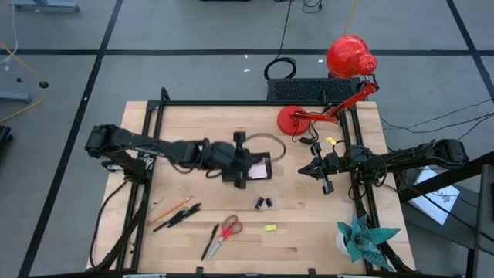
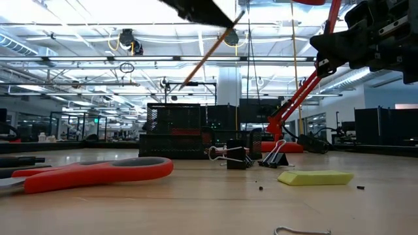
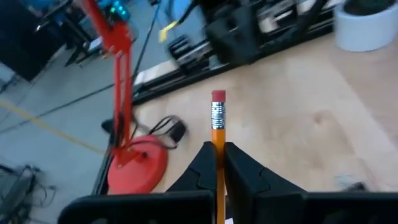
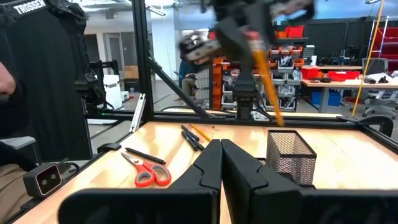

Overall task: Pick and place office supplies into organizer
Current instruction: Put the orange pencil into the black desk organizer

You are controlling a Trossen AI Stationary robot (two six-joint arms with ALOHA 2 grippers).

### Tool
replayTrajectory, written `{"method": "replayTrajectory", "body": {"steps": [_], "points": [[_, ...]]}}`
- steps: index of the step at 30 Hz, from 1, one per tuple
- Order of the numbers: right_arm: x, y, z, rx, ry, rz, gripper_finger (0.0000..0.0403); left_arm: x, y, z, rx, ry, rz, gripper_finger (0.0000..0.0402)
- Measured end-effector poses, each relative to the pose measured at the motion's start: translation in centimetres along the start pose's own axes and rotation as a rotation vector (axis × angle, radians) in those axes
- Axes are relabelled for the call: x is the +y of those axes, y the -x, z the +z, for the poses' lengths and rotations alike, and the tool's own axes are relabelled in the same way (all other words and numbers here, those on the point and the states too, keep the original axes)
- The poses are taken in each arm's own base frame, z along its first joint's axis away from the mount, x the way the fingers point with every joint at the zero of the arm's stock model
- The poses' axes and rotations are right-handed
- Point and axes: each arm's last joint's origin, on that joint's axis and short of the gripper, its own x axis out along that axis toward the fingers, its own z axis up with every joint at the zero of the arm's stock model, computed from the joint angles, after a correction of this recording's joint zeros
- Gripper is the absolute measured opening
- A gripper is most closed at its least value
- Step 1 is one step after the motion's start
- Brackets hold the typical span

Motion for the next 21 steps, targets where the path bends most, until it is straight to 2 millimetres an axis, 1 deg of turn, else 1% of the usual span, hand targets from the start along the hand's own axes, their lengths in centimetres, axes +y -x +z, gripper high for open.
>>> {"method": "replayTrajectory", "body": {"steps": [2,6,10,13,18,21], "points": [[0.0,0.0,0.0,0.000,0.000,0.000,0.0000,0.7,-0.4,-0.8,0.000,0.023,-0.004,0.0019],[0.0,0.0,0.0,0.000,0.000,-0.001,0.0000,1.4,-1.1,-2.9,0.021,0.088,-0.042,0.0020],[0.0,0.0,0.0,0.001,0.000,-0.001,0.0000,1.5,-1.6,-5.0,-0.009,0.141,-0.014,0.0008],[0.0,0.0,0.0,0.001,0.000,-0.001,0.0000,1.7,-1.7,-6.0,-0.010,0.176,-0.008,0.0005],[0.0,0.0,0.0,0.001,0.000,-0.002,0.0000,2.2,-1.9,-8.3,0.044,0.260,0.019,0.0022],[0.0,0.0,0.0,0.001,0.000,-0.002,0.0000,2.1,-2.0,-9.4,0.063,0.285,0.023,0.0023]]}}
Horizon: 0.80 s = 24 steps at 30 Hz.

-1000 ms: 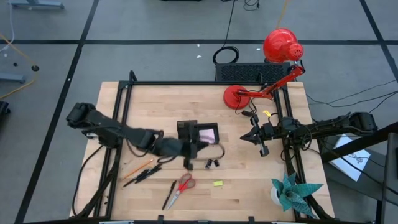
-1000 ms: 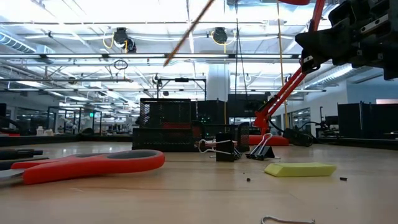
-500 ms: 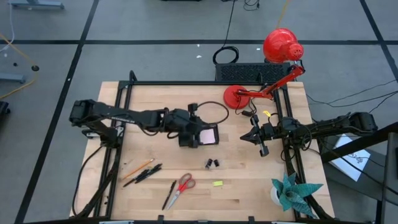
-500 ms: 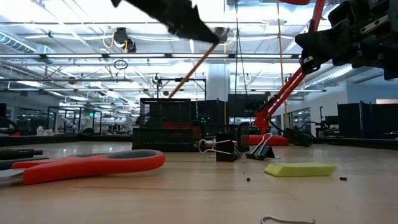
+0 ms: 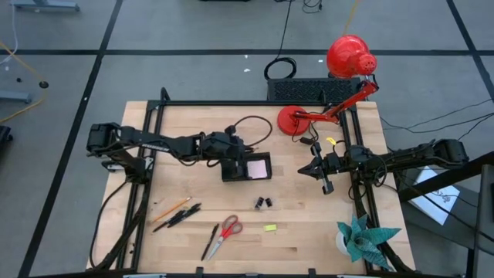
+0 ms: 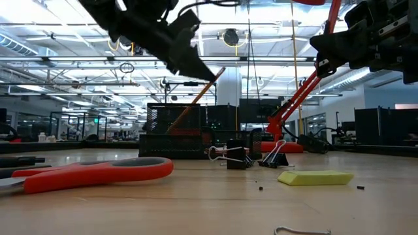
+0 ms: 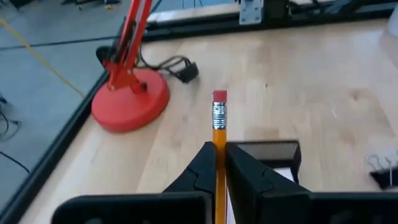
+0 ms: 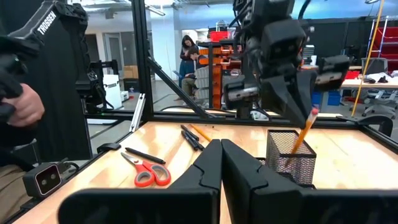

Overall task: Pick and place office supplies into organizer
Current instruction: Put the orange pencil into the black desk organizer

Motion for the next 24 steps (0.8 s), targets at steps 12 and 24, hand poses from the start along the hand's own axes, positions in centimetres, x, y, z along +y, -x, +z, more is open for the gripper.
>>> {"method": "replayTrajectory", "body": {"steps": [12,24], "points": [[0.0,0.0,0.0,0.000,0.000,0.000,0.0000,0.2,-0.1,-2.7,0.014,0.048,0.013,0.0027],[0.0,0.0,0.0,0.000,-0.010,0.000,0.0000,0.2,-0.1,-2.7,0.015,0.102,-0.030,0.0040]]}}
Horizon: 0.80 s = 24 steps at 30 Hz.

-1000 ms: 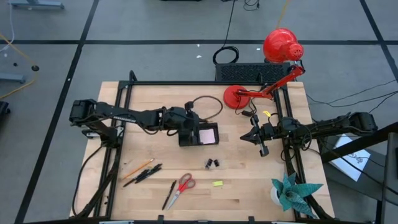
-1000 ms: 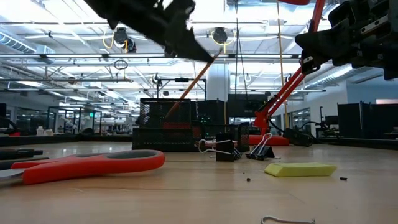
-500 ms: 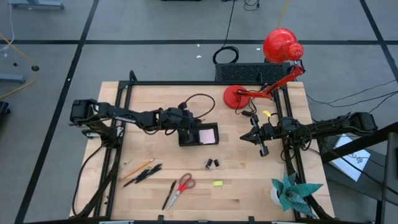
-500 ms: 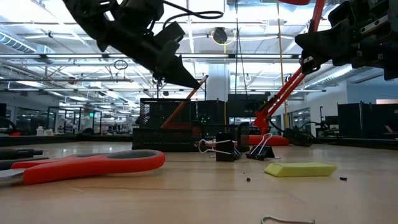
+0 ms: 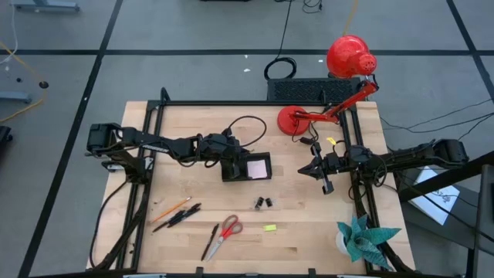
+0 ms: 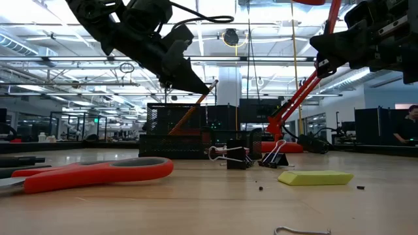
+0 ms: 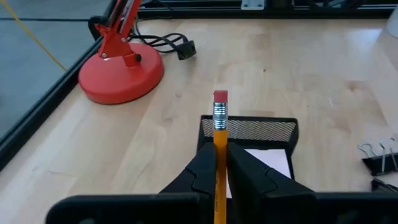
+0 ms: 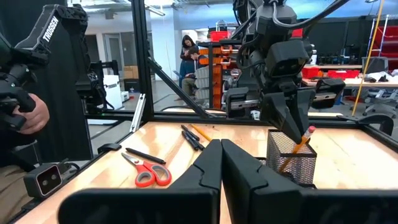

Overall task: Pick and place office supplies into organizer
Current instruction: Put the orange pencil into the black desk organizer

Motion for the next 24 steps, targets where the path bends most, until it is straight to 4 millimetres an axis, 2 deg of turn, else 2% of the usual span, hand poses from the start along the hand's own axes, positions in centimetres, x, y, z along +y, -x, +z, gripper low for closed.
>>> {"method": "replayTrajectory", "body": {"steps": [10,16,20,24], "points": [[0.0,0.0,0.0,0.000,-0.015,0.000,0.0000,0.0,0.0,-0.2,0.018,-0.011,0.009,0.0115],[0.0,0.0,0.0,0.000,-0.015,0.000,0.0000,-0.5,0.6,0.6,-0.018,-0.076,-0.001,0.0151],[0.0,0.0,-0.1,0.009,-0.018,0.000,0.0000,-1.3,2.7,2.2,-0.080,-0.103,-0.029,0.0166],[0.0,0.0,-0.2,0.020,-0.020,-0.001,0.0000,-2.3,7.0,3.0,-0.026,-0.044,-0.077,0.0170]]}}
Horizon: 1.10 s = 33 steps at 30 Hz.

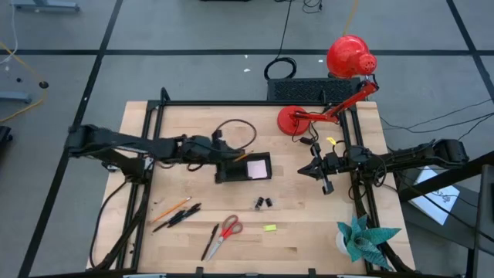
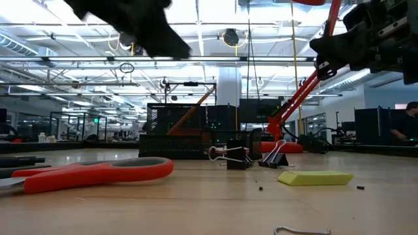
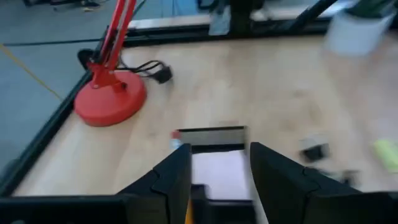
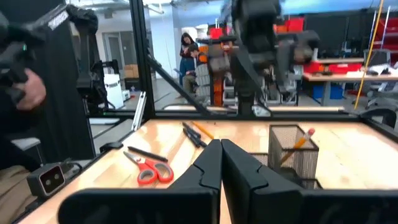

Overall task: Pick and place office supplies into organizer
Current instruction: Put the orange pencil into the black desk organizer

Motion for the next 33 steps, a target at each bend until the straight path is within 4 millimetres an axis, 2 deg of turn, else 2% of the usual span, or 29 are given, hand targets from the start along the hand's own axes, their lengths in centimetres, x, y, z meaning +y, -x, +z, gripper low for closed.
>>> {"method": "replayTrajectory", "body": {"steps": [3,6,11,15,19,25,33], "points": [[0.0,0.0,-0.1,0.015,-0.004,0.001,0.0000,-0.9,3.5,-0.6,0.123,0.114,0.004,0.0170],[0.0,0.0,-0.4,0.039,-0.010,0.000,0.0000,-1.7,6.3,-1.7,0.259,0.250,-0.003,0.0170],[0.0,0.0,-0.4,0.037,-0.015,-0.001,0.0000,-3.4,8.7,-4.4,0.545,0.440,0.055,0.0170],[0.0,0.0,-0.2,0.025,-0.032,-0.001,0.0000,-5.2,9.0,-6.0,0.693,0.482,0.127,0.0170],[0.0,0.0,-0.3,0.027,-0.033,-0.001,0.0000,-7.0,8.3,-7.0,0.758,0.482,0.148,0.0170],[0.0,0.0,-0.3,0.027,-0.033,-0.001,0.0000,-9.5,7.2,-8.8,0.860,0.398,0.182,0.0170],[0.0,0.0,-0.3,0.033,-0.035,0.000,0.0000,-10.2,7.4,-11.8,0.863,0.442,0.211,0.0170]]}}
